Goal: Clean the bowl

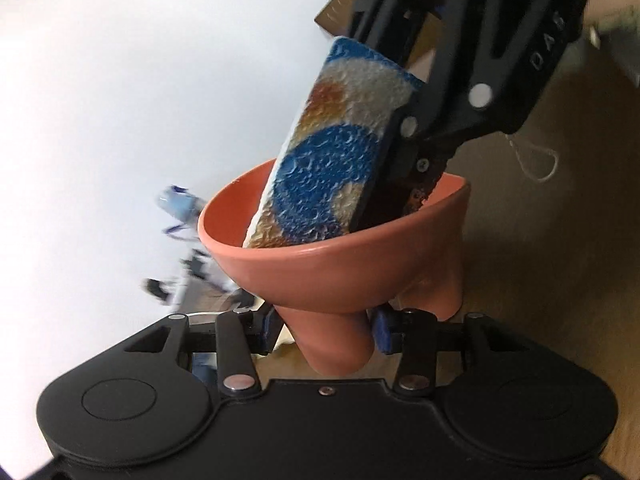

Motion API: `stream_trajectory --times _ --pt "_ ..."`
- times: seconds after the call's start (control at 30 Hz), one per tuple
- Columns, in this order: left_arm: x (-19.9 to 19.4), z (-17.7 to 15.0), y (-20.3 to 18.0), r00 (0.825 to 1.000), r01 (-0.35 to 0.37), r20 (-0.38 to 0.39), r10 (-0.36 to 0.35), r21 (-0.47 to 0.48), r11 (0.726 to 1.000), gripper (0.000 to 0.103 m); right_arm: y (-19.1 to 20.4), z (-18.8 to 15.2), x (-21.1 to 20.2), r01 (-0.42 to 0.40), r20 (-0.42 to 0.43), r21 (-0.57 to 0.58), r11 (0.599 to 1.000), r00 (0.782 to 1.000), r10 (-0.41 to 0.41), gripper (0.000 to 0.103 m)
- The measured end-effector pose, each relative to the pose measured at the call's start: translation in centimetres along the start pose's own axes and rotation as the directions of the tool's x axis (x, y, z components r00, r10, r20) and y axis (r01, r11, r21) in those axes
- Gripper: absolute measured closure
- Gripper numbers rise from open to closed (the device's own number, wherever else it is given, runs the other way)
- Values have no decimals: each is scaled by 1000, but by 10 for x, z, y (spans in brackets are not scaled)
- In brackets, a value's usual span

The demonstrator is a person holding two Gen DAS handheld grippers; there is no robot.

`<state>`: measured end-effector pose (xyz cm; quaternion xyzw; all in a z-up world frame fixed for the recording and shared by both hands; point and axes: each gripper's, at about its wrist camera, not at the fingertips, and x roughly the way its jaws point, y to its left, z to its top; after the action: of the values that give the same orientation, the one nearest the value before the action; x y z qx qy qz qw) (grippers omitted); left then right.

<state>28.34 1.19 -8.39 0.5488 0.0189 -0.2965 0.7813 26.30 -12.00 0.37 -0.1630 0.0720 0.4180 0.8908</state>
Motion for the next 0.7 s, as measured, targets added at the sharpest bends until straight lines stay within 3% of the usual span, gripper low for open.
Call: stream_trajectory --times 0.1,0.2,0.43,0.57,0.67,0.7 --pt "-3 -3 -9 998 -56 -12 57 50 997 58 7 -3 3 -4 11 -55 998 1000 5 87" --pt "-1 -1 -13 998 -66 -19 67 84 994 57 6 -4 1 -21 0 -65 998 1000 21 87" --pt "13 6 -1 999 38 -15 -36 156 987 50 3 -5 -4 -10 -34 -56 998 999 8 87" --pt "18 9 3 992 125 -33 -121 242 962 46 -1 -11 0 -12 -64 -24 1000 998 10 88" --pt "21 8 4 987 162 -53 -154 262 951 33 -2 -14 -1 -16 -65 -3 1000 998 15 89" --pt "24 8 4 976 218 -84 -203 250 943 21 -2 -15 0 -18 -65 -4 1000 998 17 89"
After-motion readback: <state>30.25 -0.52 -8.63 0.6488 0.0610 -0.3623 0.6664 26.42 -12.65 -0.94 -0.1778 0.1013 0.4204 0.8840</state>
